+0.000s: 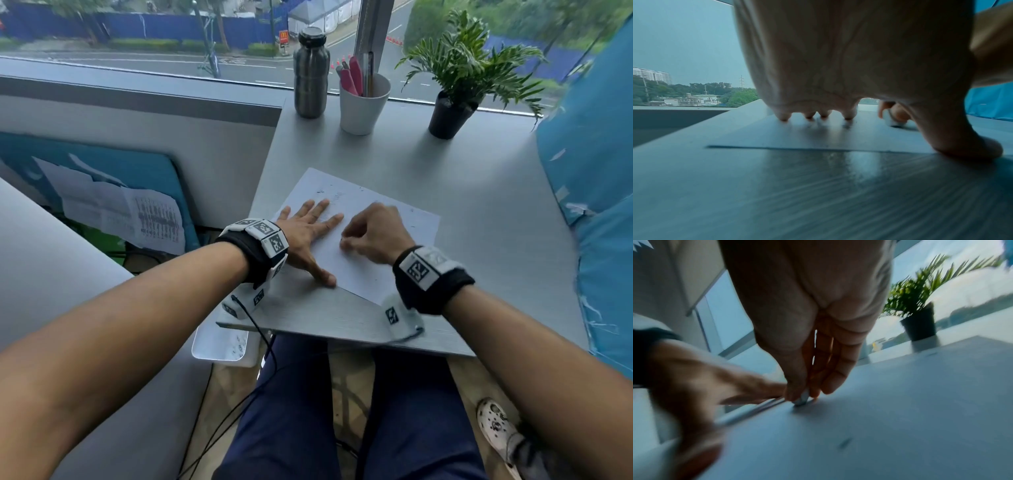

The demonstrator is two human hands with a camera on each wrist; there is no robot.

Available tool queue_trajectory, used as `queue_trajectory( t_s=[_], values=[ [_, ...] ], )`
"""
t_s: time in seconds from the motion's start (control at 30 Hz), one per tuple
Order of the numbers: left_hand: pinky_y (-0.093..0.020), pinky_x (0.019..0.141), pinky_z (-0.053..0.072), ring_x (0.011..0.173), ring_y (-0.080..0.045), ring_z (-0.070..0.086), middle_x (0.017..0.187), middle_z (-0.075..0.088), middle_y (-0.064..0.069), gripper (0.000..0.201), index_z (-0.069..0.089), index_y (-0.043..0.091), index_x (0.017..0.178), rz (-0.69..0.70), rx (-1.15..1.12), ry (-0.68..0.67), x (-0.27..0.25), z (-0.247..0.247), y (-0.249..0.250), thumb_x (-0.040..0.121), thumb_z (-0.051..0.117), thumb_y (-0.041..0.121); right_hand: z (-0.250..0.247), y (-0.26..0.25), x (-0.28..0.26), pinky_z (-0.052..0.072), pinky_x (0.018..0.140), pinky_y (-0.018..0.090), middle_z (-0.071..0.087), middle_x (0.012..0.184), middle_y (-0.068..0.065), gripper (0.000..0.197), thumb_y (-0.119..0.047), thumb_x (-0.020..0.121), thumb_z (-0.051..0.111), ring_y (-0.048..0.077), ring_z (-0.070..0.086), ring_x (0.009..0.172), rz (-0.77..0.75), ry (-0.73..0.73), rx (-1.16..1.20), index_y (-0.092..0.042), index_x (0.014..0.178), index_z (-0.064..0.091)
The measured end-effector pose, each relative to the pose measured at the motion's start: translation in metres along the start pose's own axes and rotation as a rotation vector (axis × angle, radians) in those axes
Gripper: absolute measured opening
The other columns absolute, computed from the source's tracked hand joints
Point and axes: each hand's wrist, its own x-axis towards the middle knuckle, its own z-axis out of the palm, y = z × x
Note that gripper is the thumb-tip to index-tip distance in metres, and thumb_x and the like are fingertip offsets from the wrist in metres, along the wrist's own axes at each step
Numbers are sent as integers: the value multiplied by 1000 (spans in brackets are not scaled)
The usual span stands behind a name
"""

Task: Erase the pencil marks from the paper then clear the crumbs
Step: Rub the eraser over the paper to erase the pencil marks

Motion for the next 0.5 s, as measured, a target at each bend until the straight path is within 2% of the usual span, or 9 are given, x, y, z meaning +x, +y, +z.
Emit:
queue_trajectory(
  t_s=[0.07,0.1,0.2,0.27,0.33,0.43,0.5],
  values=[
    [-52,115,-19,144,-19,-33,156,-37,6,135,-21,44,149,-5,2,-5,0,0,1,55,66,86,-6,5,6,54,78,21,76,78,-2,10,-18,71,81,9,68,74,35,55,-8,-16,80,80],
    [-52,115,-19,144,-19,-33,155,-37,6,136,-21,44,149,-5,6,-7,0,0,1,54,66,87,-2,3,2,55,78,23,76,78,-2,10,-17,70,82,9,68,74,17,32,-12,-16,80,80],
    [-52,115,-19,143,-19,-33,155,-38,6,137,-22,43,150,-4,8,-6,1,1,1,53,65,88,10,-9,-16,53,69,19,75,74,-1,10,-14,70,83,8,68,67,-103,-117,-16,-14,79,80],
    [-53,116,-18,144,-19,-33,156,-37,6,138,-21,43,150,-10,8,-8,0,1,1,53,66,87,1,0,-4,53,71,17,76,75,-2,11,-16,70,83,6,66,64,-56,-64,-13,-14,81,80],
    [-53,116,-18,144,-19,-32,156,-37,6,138,-21,44,150,-12,6,-7,0,-1,2,53,67,87,-5,7,4,57,75,20,76,75,-2,13,-17,69,83,5,68,66,-5,19,29,-15,82,81],
    [-53,116,-18,144,-19,-33,155,-38,5,138,-21,43,150,-12,6,-5,-1,1,1,52,67,87,8,-3,-7,59,73,25,76,74,-2,13,-15,67,85,5,70,66,-112,-86,8,-15,80,80],
    [-53,116,-18,144,-19,-33,156,-37,6,138,-21,43,150,-10,9,3,0,1,0,52,66,88,6,-4,-7,58,74,23,76,73,-2,14,-17,67,85,5,70,67,-111,-116,-4,-15,80,81]
  ],
)
